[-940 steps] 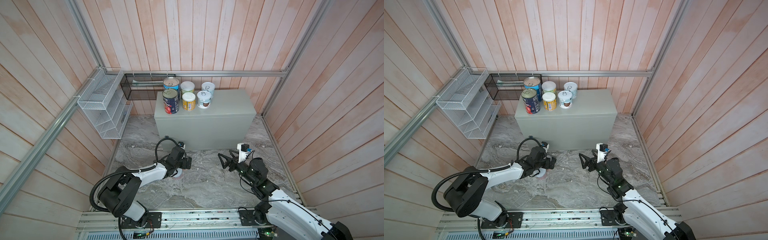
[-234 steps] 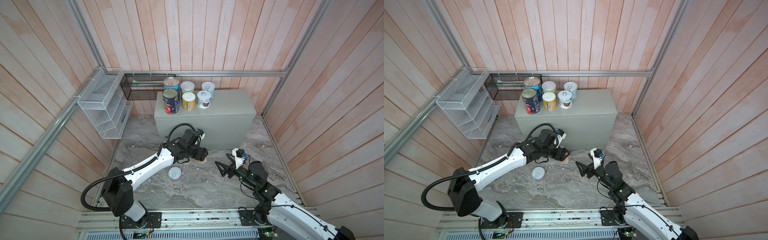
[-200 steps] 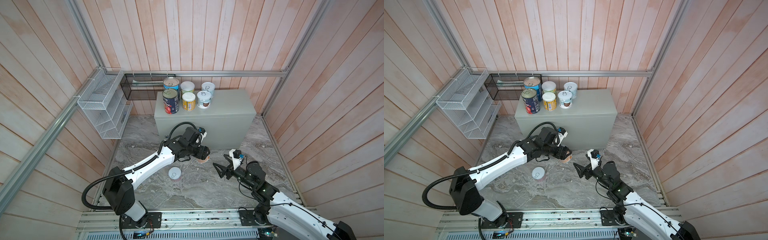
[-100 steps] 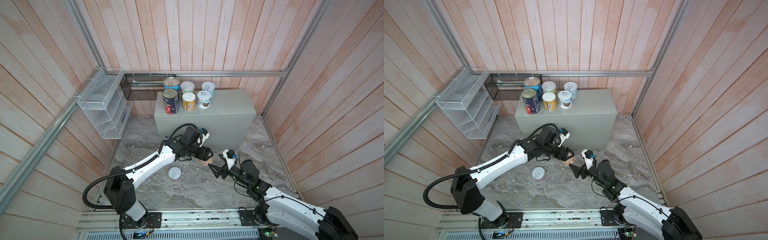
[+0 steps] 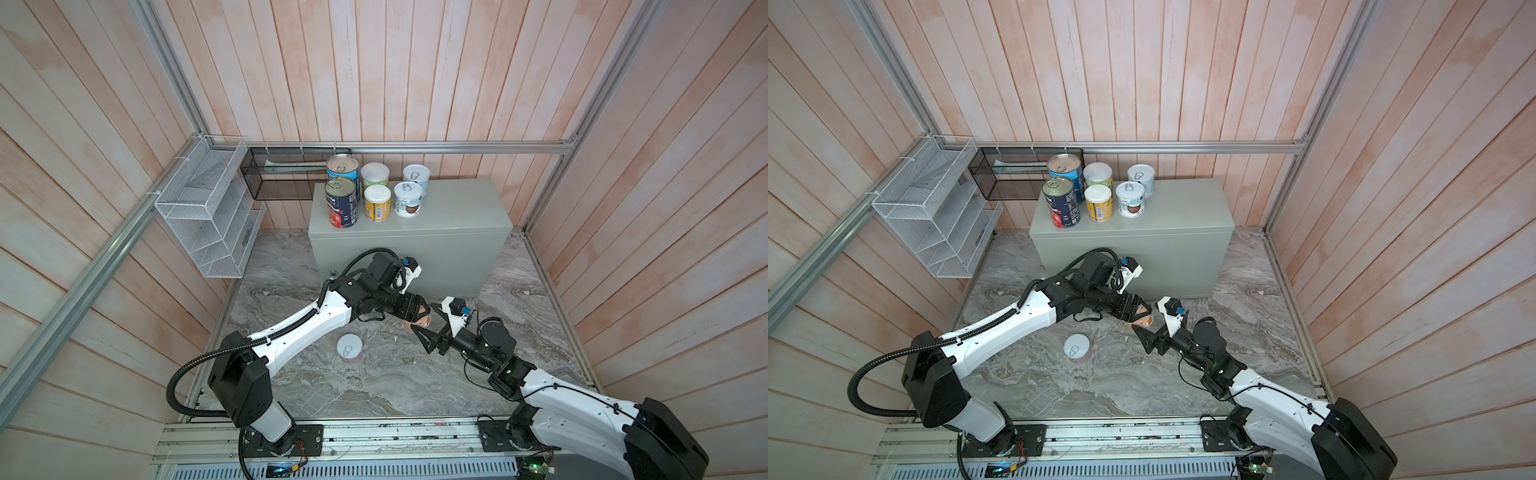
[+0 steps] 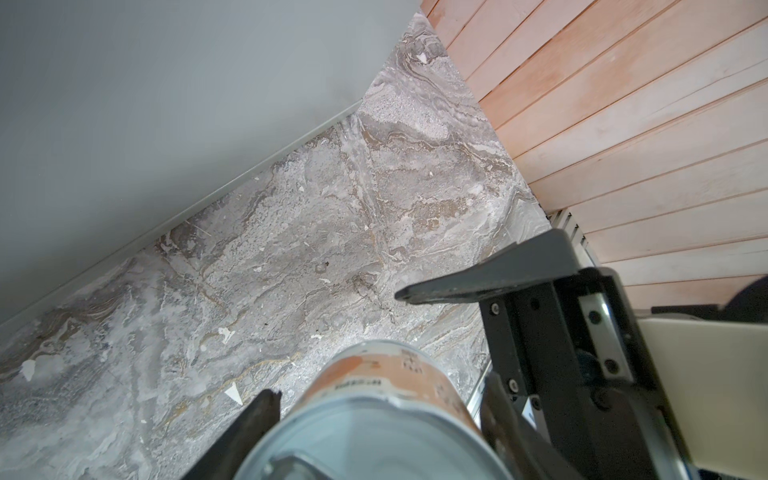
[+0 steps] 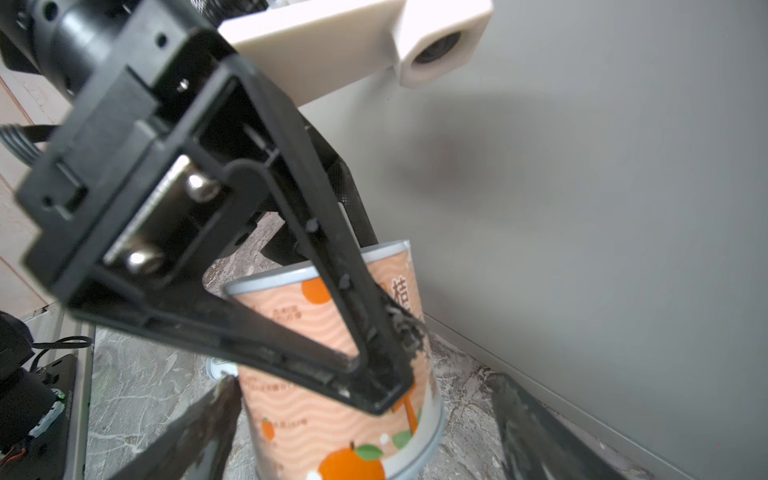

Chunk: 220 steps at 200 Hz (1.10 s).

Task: Place and organize the canned foods onto the counter
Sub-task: 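Carry the can toward the right gripper while the right gripper reaches toward it, then close the right gripper on the can held by the left gripper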

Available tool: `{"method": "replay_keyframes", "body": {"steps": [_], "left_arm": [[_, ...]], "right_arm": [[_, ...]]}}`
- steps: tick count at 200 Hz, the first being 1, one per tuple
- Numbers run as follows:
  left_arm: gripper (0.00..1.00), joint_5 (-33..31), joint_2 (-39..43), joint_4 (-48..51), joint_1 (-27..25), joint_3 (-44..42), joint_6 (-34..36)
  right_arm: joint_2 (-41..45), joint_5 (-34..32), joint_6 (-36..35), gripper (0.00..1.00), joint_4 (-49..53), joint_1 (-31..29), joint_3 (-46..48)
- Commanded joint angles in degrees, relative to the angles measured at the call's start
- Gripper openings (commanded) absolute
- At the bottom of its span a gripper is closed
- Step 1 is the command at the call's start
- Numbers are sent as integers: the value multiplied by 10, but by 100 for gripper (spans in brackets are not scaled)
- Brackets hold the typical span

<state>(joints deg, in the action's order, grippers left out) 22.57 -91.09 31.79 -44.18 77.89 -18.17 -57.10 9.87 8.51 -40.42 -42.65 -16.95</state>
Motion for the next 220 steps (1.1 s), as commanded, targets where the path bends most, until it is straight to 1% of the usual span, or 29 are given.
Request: {"method": "replay_keyframes", "body": {"steps": [1, 39, 98, 124, 140, 168, 204, 213, 220], "left_arm": [[52, 43, 0, -39, -9, 1, -10], [52, 48, -9, -42, -19, -7, -13], [52, 55, -7, -50, -20, -14, -16], [52, 58, -7, -52, -20, -18, -16], [52, 60, -7, -54, -20, -21, -17], [52, 61, -8, -59, -20, -27, -19], [52, 58, -11, -61, -20, -30, -20], [56, 55, -12, -60, -20, -30, -19], [61, 52, -13, -60, -20, -30, -20]], "right_arm": [[-13, -3, -6, 94, -40, -4, -15], [-24, -9, 5, 94, -82, -6, -7], [-54, -10, 8, 94, -103, -8, -12], [-61, -12, 8, 92, -109, -10, -14], [-65, -13, 8, 87, -111, -11, -16], [-69, -23, 12, 68, -114, -12, -18], [-66, -34, 20, 62, -114, -12, -20], [-65, -37, 22, 60, -114, -13, -20], [-64, -40, 22, 60, -113, -12, -20]]}}
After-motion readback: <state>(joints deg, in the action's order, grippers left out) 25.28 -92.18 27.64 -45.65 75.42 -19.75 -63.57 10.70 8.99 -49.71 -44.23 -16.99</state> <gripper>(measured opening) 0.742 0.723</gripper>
